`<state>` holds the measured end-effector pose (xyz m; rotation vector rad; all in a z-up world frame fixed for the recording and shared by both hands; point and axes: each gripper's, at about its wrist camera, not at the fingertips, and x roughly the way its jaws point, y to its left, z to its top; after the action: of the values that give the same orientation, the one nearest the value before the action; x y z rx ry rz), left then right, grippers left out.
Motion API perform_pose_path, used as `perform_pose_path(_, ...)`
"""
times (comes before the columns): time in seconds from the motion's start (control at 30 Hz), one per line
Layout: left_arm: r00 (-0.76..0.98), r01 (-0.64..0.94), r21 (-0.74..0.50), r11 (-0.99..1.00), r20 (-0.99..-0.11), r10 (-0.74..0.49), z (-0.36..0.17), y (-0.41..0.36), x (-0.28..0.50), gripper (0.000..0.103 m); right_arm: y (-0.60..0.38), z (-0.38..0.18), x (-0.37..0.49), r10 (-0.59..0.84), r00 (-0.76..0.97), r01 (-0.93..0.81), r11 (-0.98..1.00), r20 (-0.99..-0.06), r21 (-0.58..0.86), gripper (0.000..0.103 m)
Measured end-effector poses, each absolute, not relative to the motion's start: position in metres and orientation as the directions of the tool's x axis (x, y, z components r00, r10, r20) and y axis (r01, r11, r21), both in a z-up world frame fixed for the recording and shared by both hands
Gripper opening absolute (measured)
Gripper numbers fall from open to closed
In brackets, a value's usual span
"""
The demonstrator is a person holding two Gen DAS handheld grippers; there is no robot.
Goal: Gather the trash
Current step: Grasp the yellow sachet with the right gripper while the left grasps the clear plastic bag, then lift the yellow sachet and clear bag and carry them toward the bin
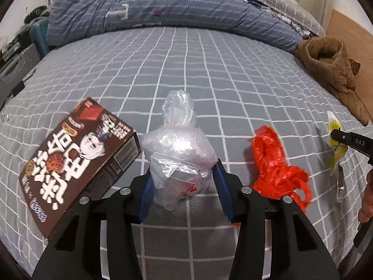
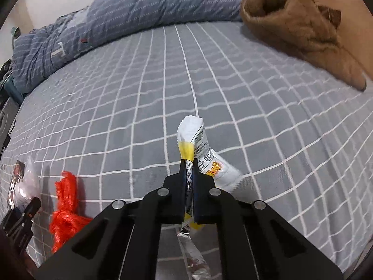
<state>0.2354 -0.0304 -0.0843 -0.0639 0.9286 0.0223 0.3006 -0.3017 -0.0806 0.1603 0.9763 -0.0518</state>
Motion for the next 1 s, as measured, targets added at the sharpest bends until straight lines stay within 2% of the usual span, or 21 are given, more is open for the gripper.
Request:
perform_pose_path(0.43, 0.665, 0.013, -0.125, 0.992, -0.739, -0.101, -0.039, -0.023, 0.195, 0.046, -0.264, -0.026, 0.239, -0.020, 0.662, 0.056, 0.998, -0.749, 0.024, 0.004)
perform_pose_path(0.73, 0.683, 0.022, -0.080, 0.997, -0.726, -0.073, -0.015, -0.029, 0.162, 0.046, -0.246, 0.006, 0.187, -0.050, 0.721, 0.024, 0.999, -0.691, -0.047, 0.004)
perform_pose_path(1.0, 0.669, 0.011, -0.081, 0.997, -0.740, -0.068, -0.015, -0.023, 0.136, 0.046, -0.231, 0.015, 0.143, -0.031, 0.736, 0.001, 0.999, -0.676, -0.045, 0.004)
